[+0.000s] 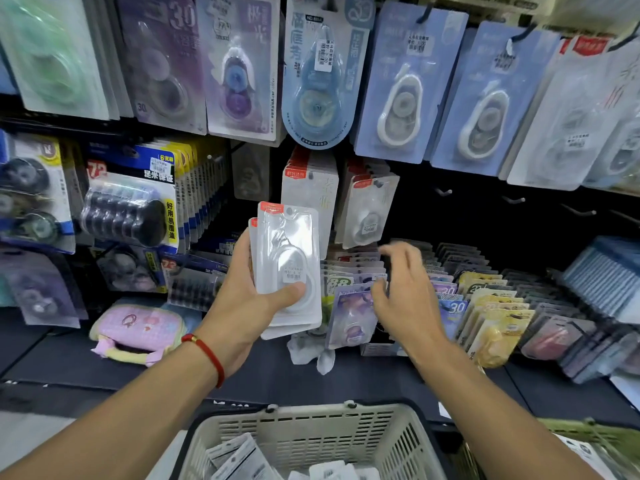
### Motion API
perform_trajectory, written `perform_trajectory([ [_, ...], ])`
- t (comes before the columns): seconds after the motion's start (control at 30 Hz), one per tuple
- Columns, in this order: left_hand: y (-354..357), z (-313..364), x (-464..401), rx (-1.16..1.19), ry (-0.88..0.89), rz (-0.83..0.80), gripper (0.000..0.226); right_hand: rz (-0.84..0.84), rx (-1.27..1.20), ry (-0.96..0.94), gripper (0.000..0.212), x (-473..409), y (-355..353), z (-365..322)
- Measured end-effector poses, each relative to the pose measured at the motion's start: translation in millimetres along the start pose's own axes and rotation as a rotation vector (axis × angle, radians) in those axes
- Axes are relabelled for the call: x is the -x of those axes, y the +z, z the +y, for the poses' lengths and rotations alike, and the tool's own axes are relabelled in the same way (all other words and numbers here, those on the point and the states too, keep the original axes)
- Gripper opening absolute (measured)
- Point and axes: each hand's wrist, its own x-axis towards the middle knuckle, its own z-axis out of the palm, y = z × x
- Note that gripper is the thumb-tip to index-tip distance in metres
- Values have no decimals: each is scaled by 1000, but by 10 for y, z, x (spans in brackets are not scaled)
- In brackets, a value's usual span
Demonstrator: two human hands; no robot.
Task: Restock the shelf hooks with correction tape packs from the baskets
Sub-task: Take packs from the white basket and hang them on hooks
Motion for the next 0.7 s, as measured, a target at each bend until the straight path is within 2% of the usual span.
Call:
perform_trajectory([
  [0.03, -4, -1, 3, 1, -1, 0, 100, 10, 54, -108, 54, -69, 27, -14],
  [0.1, -13, 0, 15, 0, -2, 3, 100, -26, 168, -204, 63, -257, 86, -27],
  [0.23, -17, 8, 33, -11, 14, 4, 102, -110, 312, -202, 69, -551, 238, -3],
  [0.47, -42, -15, 29, -32, 22, -14, 102, -233, 337, -217, 76, -743, 283, 131],
  [0.53, -24, -12, 30, -37, 30, -17, 101, -219, 191, -176, 59, -636, 221, 69],
  [0.6, 1, -7, 28, -40, 44, -19, 101, -134, -119, -90, 36, -423, 157, -40],
  [0.63, 15, -6, 27, -39, 53, -20, 100, -121, -303, -40, 30, -295, 118, -118],
  [0.7, 38, -8, 24, -47, 74, -22, 97, -216, -640, 47, 35, -59, 30, -283],
])
